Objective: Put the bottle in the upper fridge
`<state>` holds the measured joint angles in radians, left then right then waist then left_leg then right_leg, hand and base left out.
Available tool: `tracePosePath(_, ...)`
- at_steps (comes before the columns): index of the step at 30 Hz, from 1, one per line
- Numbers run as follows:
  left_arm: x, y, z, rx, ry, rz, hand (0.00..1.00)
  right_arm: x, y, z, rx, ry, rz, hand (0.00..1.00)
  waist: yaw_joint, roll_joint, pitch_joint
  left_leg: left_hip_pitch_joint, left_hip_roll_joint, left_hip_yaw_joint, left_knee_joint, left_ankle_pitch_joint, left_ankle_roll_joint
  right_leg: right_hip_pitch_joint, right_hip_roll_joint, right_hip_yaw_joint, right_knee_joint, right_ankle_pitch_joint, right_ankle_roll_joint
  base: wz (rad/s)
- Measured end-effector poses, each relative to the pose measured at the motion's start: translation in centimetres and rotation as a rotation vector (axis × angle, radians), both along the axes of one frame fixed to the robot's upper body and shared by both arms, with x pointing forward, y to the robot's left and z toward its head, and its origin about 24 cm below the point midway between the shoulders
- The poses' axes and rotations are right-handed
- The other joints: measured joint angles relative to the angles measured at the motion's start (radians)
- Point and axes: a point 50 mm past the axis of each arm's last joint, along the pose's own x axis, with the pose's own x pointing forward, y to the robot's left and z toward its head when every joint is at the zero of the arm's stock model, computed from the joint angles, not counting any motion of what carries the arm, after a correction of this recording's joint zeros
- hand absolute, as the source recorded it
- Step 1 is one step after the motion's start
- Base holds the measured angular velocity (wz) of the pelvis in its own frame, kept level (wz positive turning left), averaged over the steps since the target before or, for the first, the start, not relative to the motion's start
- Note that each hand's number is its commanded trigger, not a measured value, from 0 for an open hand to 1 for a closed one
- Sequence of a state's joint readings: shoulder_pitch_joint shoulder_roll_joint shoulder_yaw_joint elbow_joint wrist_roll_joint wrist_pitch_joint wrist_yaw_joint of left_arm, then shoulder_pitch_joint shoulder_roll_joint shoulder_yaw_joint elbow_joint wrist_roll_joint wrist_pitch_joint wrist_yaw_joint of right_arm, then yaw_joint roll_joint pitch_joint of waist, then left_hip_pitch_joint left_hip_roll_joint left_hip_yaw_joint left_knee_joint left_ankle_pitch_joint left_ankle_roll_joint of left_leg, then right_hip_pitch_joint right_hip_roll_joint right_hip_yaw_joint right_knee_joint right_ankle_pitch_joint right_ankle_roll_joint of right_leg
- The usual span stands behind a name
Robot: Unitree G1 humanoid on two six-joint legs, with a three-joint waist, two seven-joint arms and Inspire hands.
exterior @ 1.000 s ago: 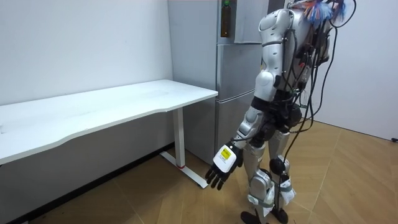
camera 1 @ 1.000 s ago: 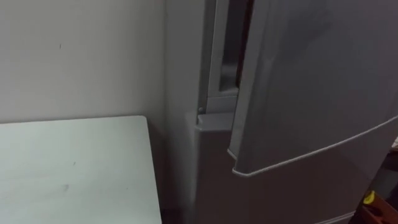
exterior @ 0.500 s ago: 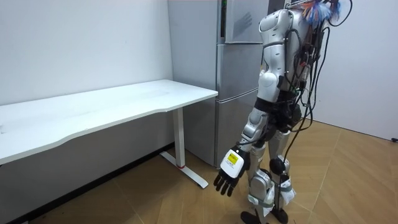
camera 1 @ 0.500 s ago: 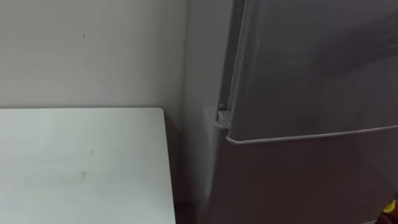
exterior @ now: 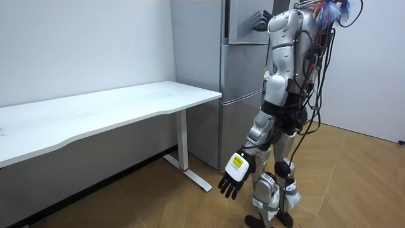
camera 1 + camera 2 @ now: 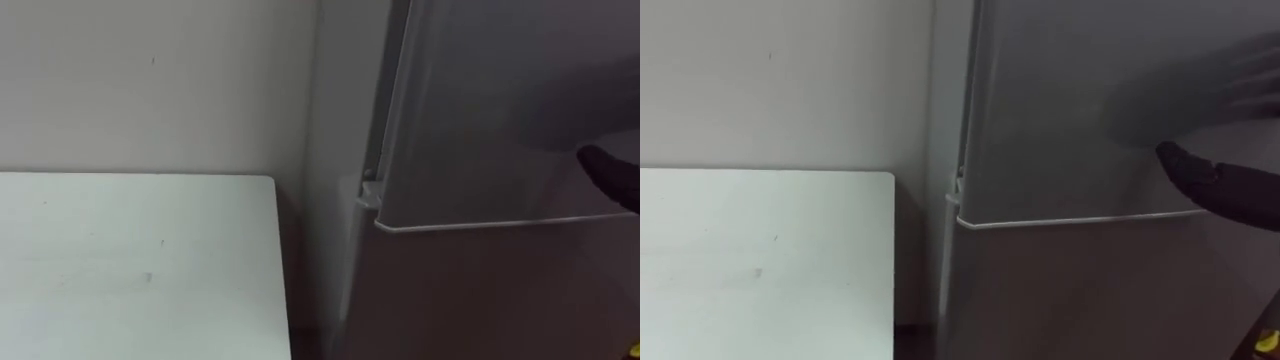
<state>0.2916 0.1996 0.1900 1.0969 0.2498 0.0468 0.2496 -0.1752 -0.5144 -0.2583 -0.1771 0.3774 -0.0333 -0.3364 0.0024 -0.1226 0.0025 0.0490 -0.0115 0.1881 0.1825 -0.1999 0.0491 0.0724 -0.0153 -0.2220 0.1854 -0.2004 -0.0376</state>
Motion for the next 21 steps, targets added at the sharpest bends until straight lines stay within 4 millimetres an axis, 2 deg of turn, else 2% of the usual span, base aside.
tracePosePath(7, 1.0, 0.1, 0.0, 0.007, -0.001, -0.046, 0.00, 1.4, -0.2, -0.6, 0.025, 0.039, -0.005, 0.00, 0.018, -0.004, 0.0018, 0.006, 0.003, 0.000, 0.007, 0.000, 0.001, -0.004, 0.001, 0.000, 0.002, 0.007, -0.004, 0.00)
tracePosePath(9, 1.1, 0.1, 0.1, 0.004, -0.001, -0.048, 0.00, 1.5, -0.3, -0.7, 0.026, 0.046, -0.010, 0.00, 0.030, -0.001, 0.0015, 0.003, 0.004, -0.001, 0.009, 0.000, 0.001, -0.001, 0.001, -0.001, 0.002, 0.008, -0.005, 0.00)
tracePosePath(15, 0.7, -0.2, -0.1, -0.034, 0.039, -0.077, 0.00, 3.2, 0.2, -0.6, 0.008, 0.050, -0.002, 0.00, 0.029, 0.021, -0.0016, -0.002, 0.005, -0.010, 0.022, 0.000, 0.000, 0.004, 0.001, -0.010, 0.003, 0.011, -0.007, 0.03)
tracePosePath(16, 0.8, -0.3, -0.2, -0.041, 0.040, -0.084, 0.00, 3.4, 0.3, -0.6, 0.007, 0.054, -0.010, 0.00, 0.029, 0.024, -0.0001, -0.002, 0.005, -0.014, 0.024, 0.001, 0.000, 0.007, 0.001, -0.014, 0.002, 0.011, -0.007, 0.08)
tracePosePath(21, 1.1, -0.5, -0.2, -0.059, 0.042, -0.101, 0.00, 4.1, 0.4, -0.9, -0.010, 0.079, -0.028, 0.00, 0.029, 0.020, -0.0009, -0.005, 0.003, -0.027, 0.025, 0.008, -0.001, 0.008, -0.001, -0.026, 0.002, 0.011, -0.006, 0.05)
